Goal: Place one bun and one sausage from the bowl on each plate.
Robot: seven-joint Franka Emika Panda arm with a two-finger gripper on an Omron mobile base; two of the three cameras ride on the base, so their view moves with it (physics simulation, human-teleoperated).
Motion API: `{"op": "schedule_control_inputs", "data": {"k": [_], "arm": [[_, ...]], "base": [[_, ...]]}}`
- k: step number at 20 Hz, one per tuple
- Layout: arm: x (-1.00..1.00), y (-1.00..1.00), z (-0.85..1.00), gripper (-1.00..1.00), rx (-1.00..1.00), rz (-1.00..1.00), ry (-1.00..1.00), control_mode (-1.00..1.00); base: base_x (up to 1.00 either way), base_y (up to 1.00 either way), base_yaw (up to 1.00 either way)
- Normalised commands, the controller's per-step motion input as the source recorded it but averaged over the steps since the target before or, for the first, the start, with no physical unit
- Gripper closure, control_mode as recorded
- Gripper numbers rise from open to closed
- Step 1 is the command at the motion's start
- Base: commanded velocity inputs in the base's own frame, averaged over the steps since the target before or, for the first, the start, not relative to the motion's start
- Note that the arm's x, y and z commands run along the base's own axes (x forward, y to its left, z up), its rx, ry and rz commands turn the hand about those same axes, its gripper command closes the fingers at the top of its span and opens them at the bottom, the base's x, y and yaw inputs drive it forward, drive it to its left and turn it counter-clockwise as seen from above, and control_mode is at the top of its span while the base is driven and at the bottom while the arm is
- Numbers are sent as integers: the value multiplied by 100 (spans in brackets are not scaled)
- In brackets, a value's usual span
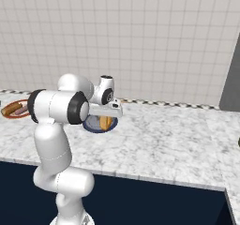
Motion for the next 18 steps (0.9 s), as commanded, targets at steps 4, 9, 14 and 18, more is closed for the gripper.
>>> {"op": "schedule_control_inputs", "data": {"k": [4, 9, 14, 18], "arm": [[-16, 4, 5, -100, 0, 0, 0, -100], [-80, 29, 41, -100, 0, -4, -6, -100], [-100, 34, 61, -100, 0, -5, -1, -100], [-100, 34, 62, -100, 0, -6, 0, -100]], "base": [[0, 0, 0], [0, 0, 0], [0, 0, 0], [0, 0, 0]]}}
